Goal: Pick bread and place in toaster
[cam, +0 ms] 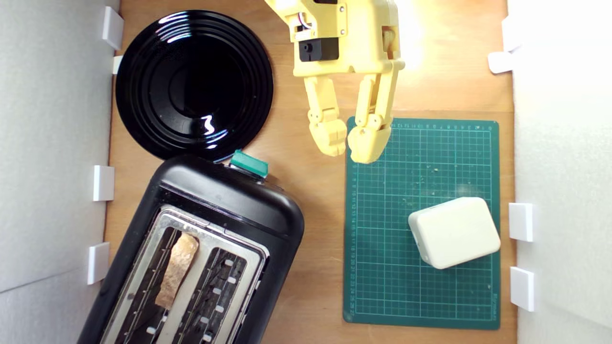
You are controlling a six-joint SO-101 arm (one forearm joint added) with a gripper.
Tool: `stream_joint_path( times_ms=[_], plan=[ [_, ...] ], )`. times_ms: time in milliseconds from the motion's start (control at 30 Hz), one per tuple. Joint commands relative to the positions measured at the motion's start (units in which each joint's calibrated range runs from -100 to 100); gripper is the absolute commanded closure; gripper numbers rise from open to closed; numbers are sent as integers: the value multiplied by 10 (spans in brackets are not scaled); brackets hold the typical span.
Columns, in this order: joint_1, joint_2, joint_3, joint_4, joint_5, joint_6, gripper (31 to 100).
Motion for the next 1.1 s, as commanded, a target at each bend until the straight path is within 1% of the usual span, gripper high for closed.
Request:
stream_joint_path(
  times_ms=[0, 133, 267, 300, 367, 433, 500, 600, 733, 867, 1067],
  plan=[
    [-16, -59, 52, 4, -6, -1, 695],
    [-17, -108, 114, 4, -7, -16, 716],
    [-18, -149, 173, 2, -7, -18, 735],
    [-18, -159, 186, 0, -7, -19, 738],
    [-18, -181, 210, -16, -7, -25, 748],
    [-18, -202, 237, -18, -7, -28, 757],
    [-20, -224, 267, -19, -7, -36, 768],
    [-38, -257, 308, -18, -6, -47, 782],
    [-50, -295, 355, -18, -6, -60, 802],
    [-51, -322, 384, -18, -6, -73, 833],
    [-52, -351, 432, -18, -5, -73, 880]
  ],
)
